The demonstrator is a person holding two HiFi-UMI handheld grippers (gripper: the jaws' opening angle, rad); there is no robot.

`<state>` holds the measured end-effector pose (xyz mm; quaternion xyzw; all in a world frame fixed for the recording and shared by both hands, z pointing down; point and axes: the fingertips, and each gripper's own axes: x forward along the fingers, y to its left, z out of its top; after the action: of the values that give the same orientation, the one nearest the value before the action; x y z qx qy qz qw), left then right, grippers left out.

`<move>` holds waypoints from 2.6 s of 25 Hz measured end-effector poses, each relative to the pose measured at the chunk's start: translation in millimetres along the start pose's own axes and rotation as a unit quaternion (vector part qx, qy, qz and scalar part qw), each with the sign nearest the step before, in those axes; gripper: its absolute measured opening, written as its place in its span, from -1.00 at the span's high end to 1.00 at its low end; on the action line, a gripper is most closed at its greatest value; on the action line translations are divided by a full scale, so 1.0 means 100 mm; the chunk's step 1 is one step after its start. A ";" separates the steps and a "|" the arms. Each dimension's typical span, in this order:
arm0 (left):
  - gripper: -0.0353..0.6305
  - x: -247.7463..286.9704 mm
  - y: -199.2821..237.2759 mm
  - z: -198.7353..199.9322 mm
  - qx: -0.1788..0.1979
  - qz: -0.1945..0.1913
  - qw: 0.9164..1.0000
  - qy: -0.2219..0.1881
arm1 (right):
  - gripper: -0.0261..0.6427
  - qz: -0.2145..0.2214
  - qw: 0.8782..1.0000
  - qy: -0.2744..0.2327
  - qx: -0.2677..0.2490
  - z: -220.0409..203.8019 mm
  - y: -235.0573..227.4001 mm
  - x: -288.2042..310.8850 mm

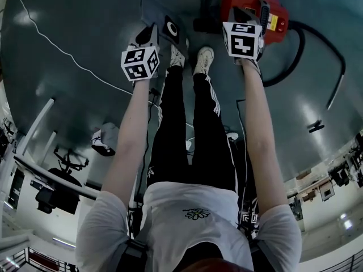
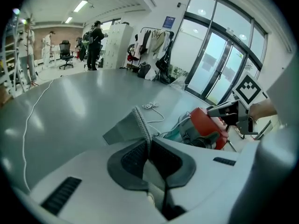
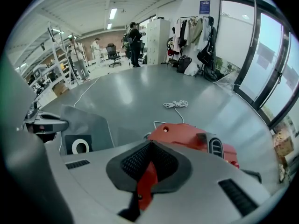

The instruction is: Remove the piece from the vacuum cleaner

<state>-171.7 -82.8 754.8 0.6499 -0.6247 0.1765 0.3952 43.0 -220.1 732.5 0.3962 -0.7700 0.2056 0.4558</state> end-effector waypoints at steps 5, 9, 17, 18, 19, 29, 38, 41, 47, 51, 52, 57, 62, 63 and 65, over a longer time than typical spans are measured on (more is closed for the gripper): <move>0.82 -0.15 -0.10 0.34 0.007 0.003 1.000 -0.028 | 0.89 -0.005 0.999 0.021 0.037 0.05 -0.06 -0.05; 0.82 -0.46 -0.20 0.69 0.039 -0.004 0.998 -0.048 | 0.89 0.006 0.997 -0.018 0.078 0.56 -0.03 -0.44; 0.82 -1.21 -0.44 2.12 0.081 0.005 0.983 -0.165 | 0.89 0.022 0.983 -0.161 0.087 1.99 0.10 -1.61; 0.82 -1.27 -0.38 2.34 0.082 0.006 0.979 -0.185 | 0.89 0.022 0.979 -0.180 0.093 2.18 0.15 -1.68; 0.82 -1.34 -0.33 2.54 0.083 0.006 0.976 -0.203 | 0.89 0.020 0.975 -0.198 0.094 2.34 0.20 -1.75; 0.82 -2.87 -1.27 3.96 0.129 -0.055 0.935 -0.325 | 0.89 0.099 0.918 -0.347 0.163 3.09 0.47 -3.71; 0.82 -3.53 -1.62 4.34 0.148 -0.076 0.906 -0.390 | 0.89 0.105 0.891 -0.425 0.120 3.15 0.55 -4.56; 0.82 -3.64 -1.63 4.38 0.146 -0.078 0.900 -0.403 | 0.89 0.108 0.892 -0.429 0.098 3.19 0.70 -4.59; 0.82 -3.74 -1.67 4.41 0.151 -0.080 0.894 -0.415 | 0.89 0.082 0.900 -0.425 0.046 3.10 0.85 -4.60; 0.82 -3.74 -1.62 4.43 0.145 -0.081 0.894 -0.416 | 0.89 0.079 0.900 -0.427 0.044 3.10 0.83 -4.60; 0.82 -3.73 -1.61 4.43 0.143 -0.081 0.895 -0.416 | 0.89 0.081 0.900 -0.425 0.045 3.10 0.83 -4.59; 0.82 -3.75 -1.61 4.40 0.139 -0.080 0.896 -0.415 | 0.89 0.081 0.902 -0.423 0.037 3.08 0.85 -4.61; 0.82 -3.76 -1.64 4.38 0.144 -0.084 0.895 -0.414 | 0.89 0.076 0.901 -0.425 0.024 3.08 0.88 -4.65; 0.82 -3.76 -1.65 4.38 0.145 -0.085 0.895 -0.414 | 0.89 0.075 0.901 -0.426 0.023 3.09 0.87 -4.65; 0.82 -3.75 -1.67 4.38 0.148 -0.085 0.895 -0.413 | 0.89 0.073 0.901 -0.427 0.024 3.09 0.84 -4.66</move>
<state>-187.8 -167.8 161.2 0.7656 -0.6411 -0.0518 0.0142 -64.8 -182.0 179.1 0.3996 -0.9124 0.0675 0.0573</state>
